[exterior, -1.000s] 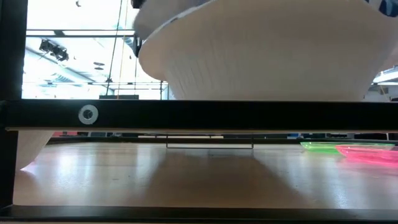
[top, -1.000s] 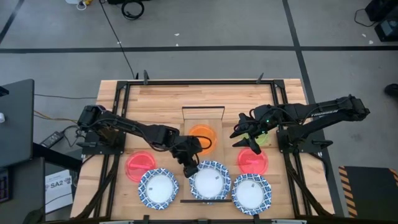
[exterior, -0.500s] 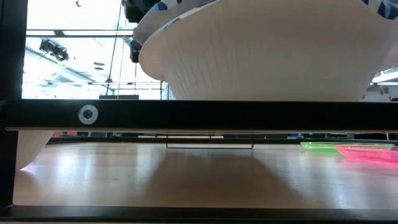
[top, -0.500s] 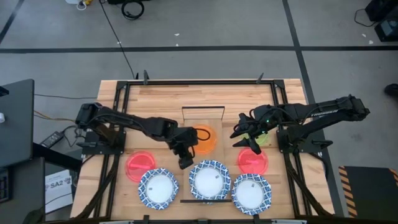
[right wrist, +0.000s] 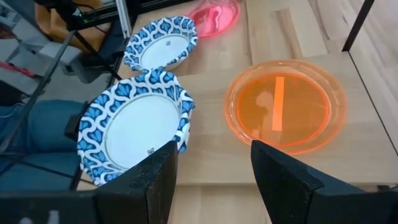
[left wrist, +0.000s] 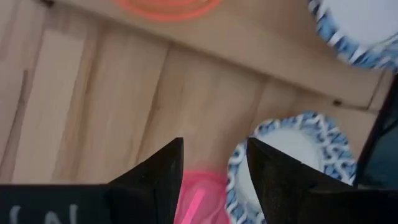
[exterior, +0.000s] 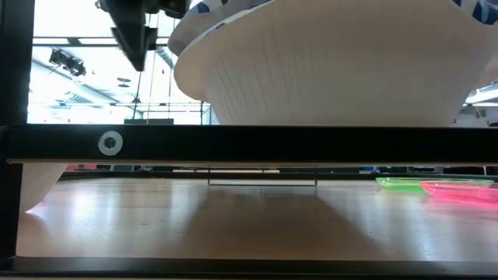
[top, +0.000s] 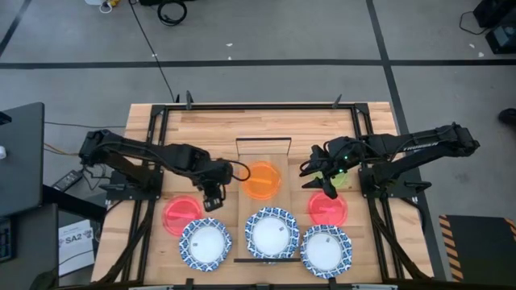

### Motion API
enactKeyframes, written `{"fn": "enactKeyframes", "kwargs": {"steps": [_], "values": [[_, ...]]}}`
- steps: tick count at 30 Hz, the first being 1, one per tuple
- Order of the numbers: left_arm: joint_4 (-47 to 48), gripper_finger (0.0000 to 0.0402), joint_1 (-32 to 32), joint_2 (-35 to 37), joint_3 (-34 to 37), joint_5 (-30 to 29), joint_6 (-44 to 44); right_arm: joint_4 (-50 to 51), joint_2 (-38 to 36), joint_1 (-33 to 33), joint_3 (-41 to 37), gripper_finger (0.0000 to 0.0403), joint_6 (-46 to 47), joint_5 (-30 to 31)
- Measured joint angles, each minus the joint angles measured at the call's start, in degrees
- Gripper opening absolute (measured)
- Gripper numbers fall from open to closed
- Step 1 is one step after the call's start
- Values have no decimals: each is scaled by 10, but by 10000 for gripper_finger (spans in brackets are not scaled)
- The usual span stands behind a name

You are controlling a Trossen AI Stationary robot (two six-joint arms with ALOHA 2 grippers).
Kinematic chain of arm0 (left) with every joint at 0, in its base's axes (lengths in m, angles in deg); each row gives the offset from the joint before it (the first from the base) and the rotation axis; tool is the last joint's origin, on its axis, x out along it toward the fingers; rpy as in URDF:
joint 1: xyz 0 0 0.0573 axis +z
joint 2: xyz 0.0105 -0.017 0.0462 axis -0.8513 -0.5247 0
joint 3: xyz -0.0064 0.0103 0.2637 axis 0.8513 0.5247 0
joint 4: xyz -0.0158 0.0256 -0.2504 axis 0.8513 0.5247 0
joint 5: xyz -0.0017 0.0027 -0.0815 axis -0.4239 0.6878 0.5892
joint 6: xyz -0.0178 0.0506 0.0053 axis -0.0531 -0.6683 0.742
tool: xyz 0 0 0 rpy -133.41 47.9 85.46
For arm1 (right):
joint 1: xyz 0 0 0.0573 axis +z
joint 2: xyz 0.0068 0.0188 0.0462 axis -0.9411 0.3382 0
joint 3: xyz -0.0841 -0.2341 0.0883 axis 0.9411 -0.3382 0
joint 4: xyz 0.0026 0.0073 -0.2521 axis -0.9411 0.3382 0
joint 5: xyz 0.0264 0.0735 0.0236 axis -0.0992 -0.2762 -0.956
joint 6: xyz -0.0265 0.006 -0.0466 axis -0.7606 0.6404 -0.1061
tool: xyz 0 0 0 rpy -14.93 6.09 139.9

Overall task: Place and stack plates onto a shelf
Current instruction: Stack the blue patterned bowl on the blue patterned bowl on the shelf

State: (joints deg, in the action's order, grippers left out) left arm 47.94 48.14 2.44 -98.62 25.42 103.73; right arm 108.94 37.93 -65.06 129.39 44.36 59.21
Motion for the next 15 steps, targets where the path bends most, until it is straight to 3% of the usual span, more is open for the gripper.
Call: {"fn": "enactKeyframes", "kwargs": {"steps": [8, 15], "values": [[9, 183, -34, 22, 64, 4, 35, 2, 0, 0, 0, 210, -1, 1], [-73, 183, -68, 22, 144, 50, 74, 2, 0, 0, 0, 210, -1, 1]]}}
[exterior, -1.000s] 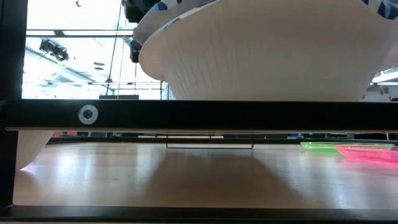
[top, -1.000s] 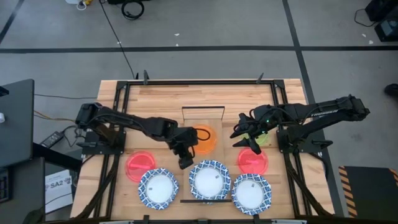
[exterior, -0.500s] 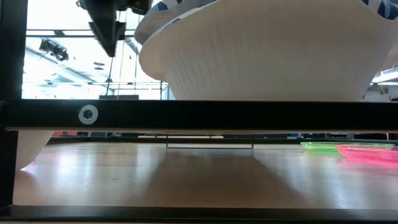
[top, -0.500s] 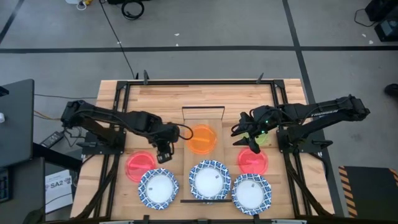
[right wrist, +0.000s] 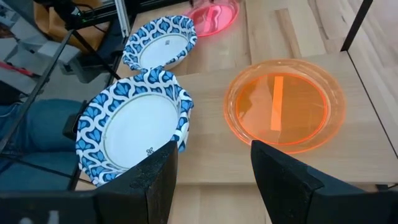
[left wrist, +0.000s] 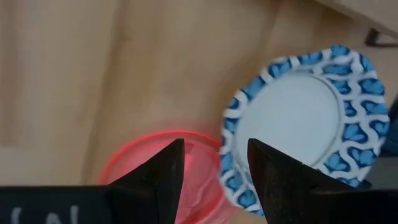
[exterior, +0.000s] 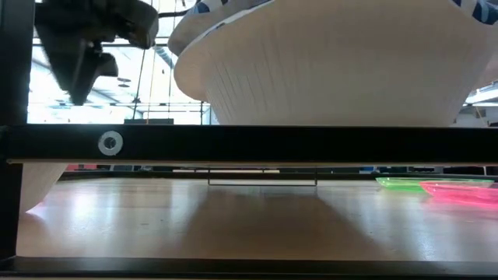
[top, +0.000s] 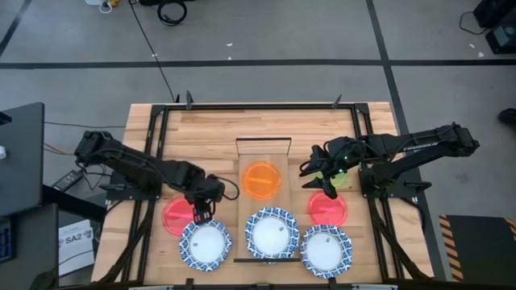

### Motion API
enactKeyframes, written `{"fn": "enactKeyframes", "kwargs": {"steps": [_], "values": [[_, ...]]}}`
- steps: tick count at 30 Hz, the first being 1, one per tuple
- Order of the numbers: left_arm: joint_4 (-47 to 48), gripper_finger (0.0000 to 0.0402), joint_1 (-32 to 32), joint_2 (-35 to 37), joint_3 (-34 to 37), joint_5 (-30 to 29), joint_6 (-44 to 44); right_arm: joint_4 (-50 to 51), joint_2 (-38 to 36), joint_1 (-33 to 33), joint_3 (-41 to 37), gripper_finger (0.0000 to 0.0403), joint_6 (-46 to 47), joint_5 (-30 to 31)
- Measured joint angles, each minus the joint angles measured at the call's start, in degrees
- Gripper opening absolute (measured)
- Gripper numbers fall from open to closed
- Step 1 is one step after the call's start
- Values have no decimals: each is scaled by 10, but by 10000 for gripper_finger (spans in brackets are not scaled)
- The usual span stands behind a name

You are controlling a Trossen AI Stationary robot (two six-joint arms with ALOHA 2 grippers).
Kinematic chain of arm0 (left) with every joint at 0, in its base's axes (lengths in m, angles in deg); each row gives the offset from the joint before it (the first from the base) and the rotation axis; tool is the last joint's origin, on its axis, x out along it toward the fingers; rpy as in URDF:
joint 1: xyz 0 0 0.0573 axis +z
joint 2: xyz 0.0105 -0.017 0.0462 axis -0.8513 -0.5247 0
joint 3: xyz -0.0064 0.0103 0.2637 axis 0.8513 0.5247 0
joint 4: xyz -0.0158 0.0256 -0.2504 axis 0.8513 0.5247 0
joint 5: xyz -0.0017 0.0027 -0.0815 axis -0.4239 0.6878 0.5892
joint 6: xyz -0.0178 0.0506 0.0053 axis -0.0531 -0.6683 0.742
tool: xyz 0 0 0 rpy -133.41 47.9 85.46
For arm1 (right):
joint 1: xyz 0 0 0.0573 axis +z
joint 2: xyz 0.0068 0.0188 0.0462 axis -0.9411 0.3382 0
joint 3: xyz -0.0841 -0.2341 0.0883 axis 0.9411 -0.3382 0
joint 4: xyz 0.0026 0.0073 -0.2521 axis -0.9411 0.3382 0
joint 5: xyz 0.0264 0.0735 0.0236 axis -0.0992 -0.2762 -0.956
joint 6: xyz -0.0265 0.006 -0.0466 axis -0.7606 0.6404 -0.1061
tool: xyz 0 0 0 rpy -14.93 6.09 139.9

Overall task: Place and stack plates onto a shelf
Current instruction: Stack the blue patterned bowl on the blue patterned bowl on the shelf

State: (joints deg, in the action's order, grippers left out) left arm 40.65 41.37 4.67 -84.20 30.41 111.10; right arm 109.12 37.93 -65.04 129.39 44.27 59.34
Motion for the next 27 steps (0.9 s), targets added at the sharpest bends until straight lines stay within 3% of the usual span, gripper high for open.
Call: {"fn": "enactKeyframes", "kwargs": {"steps": [4, 27], "values": [[-61, 183, -18, 0, 39, 21, 20, -1, 0, 0, 0, 210, 0, 0], [-244, 183, -67, -1, 161, 15, 58, -1, 0, 0, 0, 210, 0, 0]]}}
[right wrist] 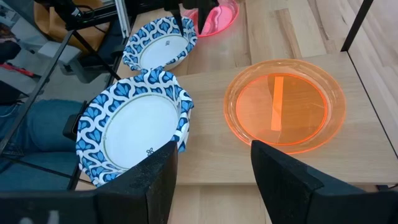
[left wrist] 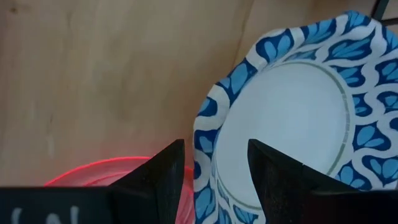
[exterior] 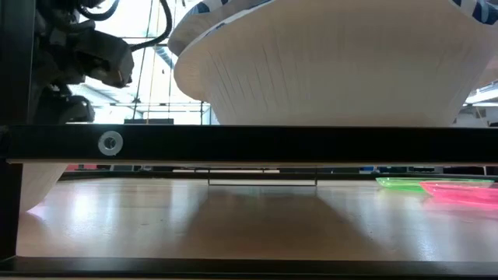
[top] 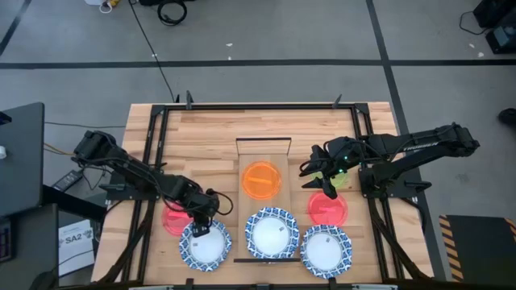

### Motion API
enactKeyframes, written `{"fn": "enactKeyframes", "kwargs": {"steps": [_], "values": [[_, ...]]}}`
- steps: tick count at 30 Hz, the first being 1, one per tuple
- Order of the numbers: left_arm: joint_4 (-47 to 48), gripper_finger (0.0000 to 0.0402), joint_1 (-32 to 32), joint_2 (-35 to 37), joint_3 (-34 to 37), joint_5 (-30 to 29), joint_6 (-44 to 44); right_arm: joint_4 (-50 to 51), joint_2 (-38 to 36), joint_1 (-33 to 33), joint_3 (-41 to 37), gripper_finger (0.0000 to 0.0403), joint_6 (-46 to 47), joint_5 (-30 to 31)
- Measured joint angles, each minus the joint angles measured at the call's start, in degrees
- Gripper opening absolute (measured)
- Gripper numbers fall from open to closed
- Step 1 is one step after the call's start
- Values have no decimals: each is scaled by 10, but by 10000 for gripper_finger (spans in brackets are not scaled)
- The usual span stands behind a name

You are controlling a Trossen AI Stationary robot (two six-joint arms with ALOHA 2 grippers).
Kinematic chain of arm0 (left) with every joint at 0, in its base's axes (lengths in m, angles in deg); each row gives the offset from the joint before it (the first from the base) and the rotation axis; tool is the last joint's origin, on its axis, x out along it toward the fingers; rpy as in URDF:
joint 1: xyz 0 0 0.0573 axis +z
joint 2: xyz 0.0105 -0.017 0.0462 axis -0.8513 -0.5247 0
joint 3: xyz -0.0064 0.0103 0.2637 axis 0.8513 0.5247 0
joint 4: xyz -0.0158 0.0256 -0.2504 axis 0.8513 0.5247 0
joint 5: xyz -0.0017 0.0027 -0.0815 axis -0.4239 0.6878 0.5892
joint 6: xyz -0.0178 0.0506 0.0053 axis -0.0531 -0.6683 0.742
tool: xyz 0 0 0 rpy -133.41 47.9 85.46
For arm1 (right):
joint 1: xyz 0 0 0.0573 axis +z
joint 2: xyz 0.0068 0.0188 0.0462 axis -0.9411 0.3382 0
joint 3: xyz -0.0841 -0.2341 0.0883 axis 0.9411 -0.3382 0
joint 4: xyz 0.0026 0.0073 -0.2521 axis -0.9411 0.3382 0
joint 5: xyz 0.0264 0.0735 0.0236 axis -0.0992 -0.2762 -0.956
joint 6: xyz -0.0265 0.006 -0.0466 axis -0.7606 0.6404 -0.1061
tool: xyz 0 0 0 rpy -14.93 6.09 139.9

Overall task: Place and stack plates onto a shelf
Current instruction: Stack the blue patterned bowl on the blue patterned bowl on the shelf

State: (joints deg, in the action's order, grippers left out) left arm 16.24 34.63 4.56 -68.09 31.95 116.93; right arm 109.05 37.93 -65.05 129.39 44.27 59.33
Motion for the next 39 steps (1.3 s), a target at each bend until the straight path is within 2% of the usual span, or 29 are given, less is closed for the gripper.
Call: {"fn": "enactKeyframes", "kwargs": {"steps": [5, 17, 30, 39], "values": [[-44, 183, -8, 0, 21, 0, 0, 0, 0, 0, 0, 210, 0, 0], [-63, 175, -13, 0, 22, -25, -1, 0, 0, 0, 0, 210, 0, 8], [-56, 109, -13, 0, 22, -24, 0, 0, 0, 0, 0, 210, 0, 8], [-56, 27, -13, 0, 22, -23, -4, 0, 0, 0, 0, 210, 0, 9]]}}
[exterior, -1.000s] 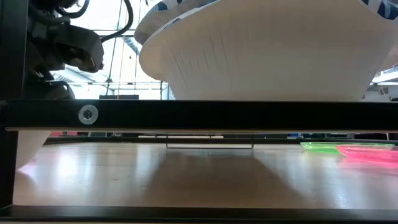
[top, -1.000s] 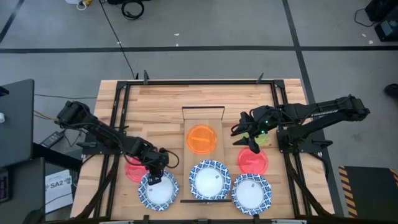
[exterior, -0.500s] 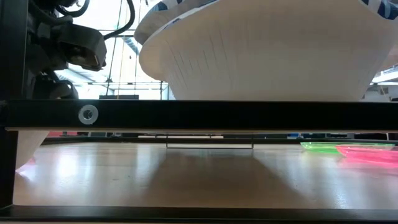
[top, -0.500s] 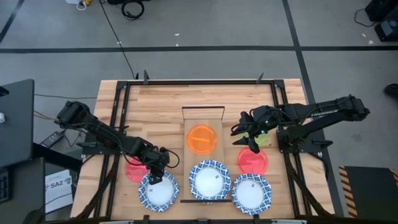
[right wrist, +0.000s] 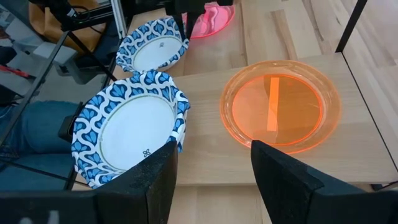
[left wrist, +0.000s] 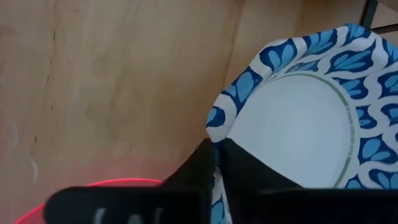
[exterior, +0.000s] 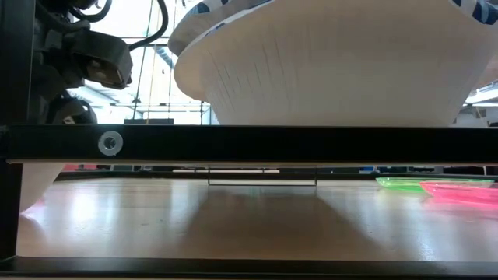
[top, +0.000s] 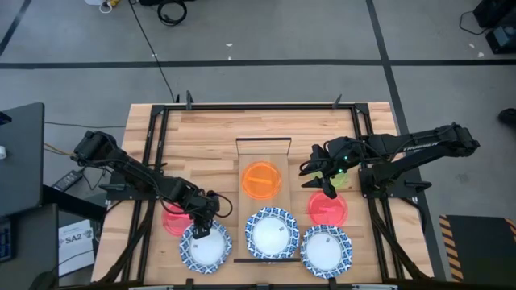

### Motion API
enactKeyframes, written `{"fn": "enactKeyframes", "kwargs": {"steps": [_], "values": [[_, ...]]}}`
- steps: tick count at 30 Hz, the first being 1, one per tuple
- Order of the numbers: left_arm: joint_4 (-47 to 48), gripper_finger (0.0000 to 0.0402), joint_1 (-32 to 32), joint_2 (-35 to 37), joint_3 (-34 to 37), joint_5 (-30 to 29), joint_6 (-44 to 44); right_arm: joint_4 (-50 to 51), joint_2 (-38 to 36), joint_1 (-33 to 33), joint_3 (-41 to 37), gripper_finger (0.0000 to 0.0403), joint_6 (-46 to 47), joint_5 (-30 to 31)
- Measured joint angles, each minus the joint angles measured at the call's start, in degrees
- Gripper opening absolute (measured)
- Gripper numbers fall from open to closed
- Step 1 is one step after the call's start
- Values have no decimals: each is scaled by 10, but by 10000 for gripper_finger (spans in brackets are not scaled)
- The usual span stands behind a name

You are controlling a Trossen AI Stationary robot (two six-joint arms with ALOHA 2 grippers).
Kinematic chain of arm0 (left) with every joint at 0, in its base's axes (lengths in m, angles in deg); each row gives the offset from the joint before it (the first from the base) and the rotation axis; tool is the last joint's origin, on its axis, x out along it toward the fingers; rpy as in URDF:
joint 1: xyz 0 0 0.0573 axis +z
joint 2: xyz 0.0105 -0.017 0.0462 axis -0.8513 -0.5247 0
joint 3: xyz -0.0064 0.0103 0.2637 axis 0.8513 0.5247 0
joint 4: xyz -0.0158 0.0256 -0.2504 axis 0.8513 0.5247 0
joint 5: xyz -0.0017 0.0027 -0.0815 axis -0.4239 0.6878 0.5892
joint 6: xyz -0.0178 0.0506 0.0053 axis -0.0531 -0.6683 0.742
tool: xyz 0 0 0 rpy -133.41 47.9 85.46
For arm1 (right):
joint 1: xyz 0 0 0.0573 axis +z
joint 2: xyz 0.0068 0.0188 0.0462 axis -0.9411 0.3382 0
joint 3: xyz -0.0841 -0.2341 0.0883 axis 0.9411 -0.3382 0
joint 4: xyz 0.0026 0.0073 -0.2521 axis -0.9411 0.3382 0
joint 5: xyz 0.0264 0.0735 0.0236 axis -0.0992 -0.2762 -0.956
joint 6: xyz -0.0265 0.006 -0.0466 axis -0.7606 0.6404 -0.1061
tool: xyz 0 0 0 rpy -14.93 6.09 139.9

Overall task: Place and stack plates onto a shelf
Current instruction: Stack the blue patterned bowl on the blue patterned bowl on the shelf

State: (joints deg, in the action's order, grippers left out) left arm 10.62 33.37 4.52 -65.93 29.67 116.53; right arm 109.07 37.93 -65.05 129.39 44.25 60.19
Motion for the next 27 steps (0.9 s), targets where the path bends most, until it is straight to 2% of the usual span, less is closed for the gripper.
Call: {"fn": "enactKeyframes", "kwargs": {"steps": [4, 16, 27], "values": [[0, 12, 0, 0, 0, 0, -1, 0, 0, 0, 0, 210, 0, 0], [0, 11, 1, 13, -1, 58, 0, 0, 0, 0, 0, 210, 0, 0], [-1, 11, 1, 106, -1, 60, 9, 0, 0, 0, 0, 210, 0, 0]]}}
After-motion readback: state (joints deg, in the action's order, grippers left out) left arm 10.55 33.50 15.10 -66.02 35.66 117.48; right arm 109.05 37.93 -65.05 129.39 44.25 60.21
